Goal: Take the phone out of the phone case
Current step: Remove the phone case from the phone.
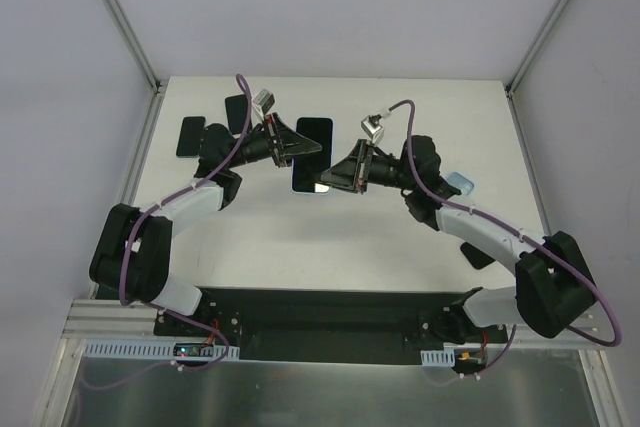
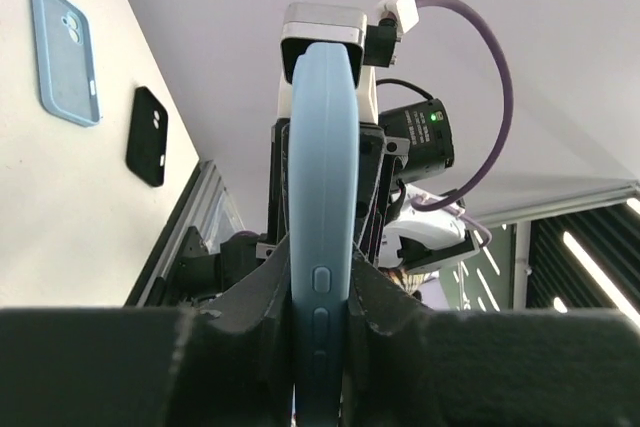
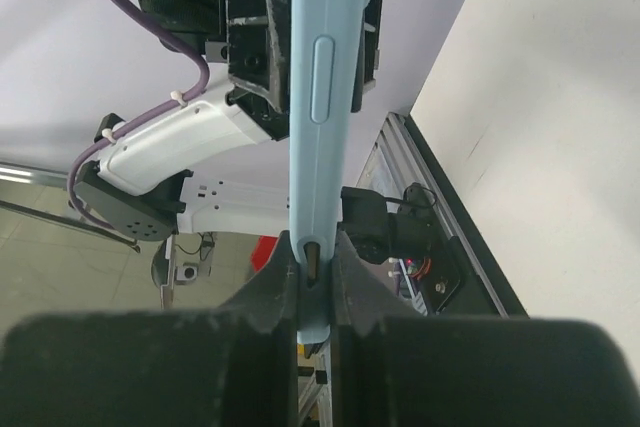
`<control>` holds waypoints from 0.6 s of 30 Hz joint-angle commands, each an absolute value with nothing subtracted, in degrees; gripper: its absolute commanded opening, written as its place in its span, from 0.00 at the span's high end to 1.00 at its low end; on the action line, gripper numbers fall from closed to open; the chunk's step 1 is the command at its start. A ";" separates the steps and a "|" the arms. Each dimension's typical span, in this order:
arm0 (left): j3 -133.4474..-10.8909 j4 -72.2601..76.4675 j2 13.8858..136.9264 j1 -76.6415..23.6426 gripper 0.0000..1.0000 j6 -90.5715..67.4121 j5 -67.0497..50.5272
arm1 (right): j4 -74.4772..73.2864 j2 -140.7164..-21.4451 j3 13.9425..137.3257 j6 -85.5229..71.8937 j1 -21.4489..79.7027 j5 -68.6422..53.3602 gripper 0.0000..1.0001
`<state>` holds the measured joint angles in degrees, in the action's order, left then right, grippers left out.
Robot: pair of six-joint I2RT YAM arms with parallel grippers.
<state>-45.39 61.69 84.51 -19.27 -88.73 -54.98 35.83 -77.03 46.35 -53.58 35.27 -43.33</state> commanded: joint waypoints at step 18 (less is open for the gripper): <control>-48.69 67.85 85.25 -20.83 0.73 -89.82 -56.87 | 38.94 -79.37 52.21 -51.77 37.18 -45.88 0.99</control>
